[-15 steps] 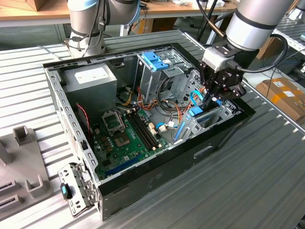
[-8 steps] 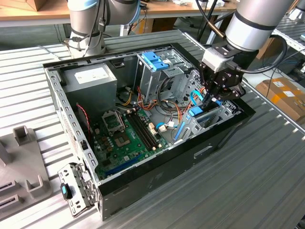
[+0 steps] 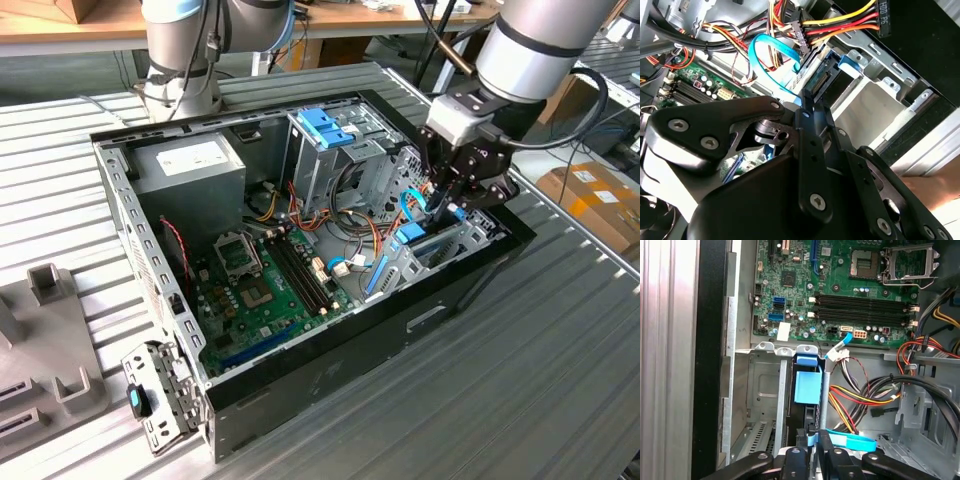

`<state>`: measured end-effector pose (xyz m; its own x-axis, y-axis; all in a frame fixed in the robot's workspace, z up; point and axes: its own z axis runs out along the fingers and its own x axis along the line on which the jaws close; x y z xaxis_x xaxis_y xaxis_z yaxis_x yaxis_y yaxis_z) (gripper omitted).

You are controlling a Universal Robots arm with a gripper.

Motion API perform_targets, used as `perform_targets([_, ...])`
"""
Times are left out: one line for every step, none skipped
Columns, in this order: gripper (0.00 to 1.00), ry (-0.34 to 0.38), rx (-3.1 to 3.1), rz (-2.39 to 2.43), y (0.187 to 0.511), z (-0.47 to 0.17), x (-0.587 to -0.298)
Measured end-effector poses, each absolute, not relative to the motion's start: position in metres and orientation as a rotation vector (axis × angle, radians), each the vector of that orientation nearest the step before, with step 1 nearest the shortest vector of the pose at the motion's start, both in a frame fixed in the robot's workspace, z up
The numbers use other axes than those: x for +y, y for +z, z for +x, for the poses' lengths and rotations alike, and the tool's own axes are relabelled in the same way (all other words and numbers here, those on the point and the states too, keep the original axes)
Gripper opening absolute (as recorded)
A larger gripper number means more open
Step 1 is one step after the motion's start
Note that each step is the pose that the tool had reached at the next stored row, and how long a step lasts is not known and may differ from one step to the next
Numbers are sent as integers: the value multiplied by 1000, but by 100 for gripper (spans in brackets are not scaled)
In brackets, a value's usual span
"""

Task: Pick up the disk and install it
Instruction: 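Insert the first disk wire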

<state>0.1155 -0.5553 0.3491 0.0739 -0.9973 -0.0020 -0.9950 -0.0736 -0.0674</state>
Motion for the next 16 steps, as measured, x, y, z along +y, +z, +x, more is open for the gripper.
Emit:
perform_targets([24, -69, 2103, -2264, 353, 116, -555])
perform_targets([24, -69, 2103, -2264, 357, 115, -555])
perform_targets([24, -69, 2103, -2264, 359, 116, -555])
perform_targets([24, -69, 2103, -2264, 361, 116, -555])
perform_targets([24, -69, 2103, -2264, 362, 116, -555])
perform_targets([24, -69, 2103, -2264, 364, 116, -555])
perform_targets([24, -69, 2103, -2264, 365, 115, -555])
perform_targets([24, -69, 2103, -2264, 367, 115, -555])
perform_targets([24, -69, 2103, -2264, 370, 115, -555])
perform_targets([24, -68, 2103, -2264, 370, 116, -555])
perform_targets([24, -68, 2103, -2264, 370, 115, -554])
perform_targets([24, -69, 2103, -2264, 370, 115, -554])
perform_targets([24, -69, 2103, -2264, 370, 116, -555])
perform_targets([24, -69, 2103, -2264, 370, 115, -555])
perform_targets([24, -69, 2103, -2264, 370, 116, -554])
perform_targets([24, -69, 2103, -2264, 370, 115, -554])
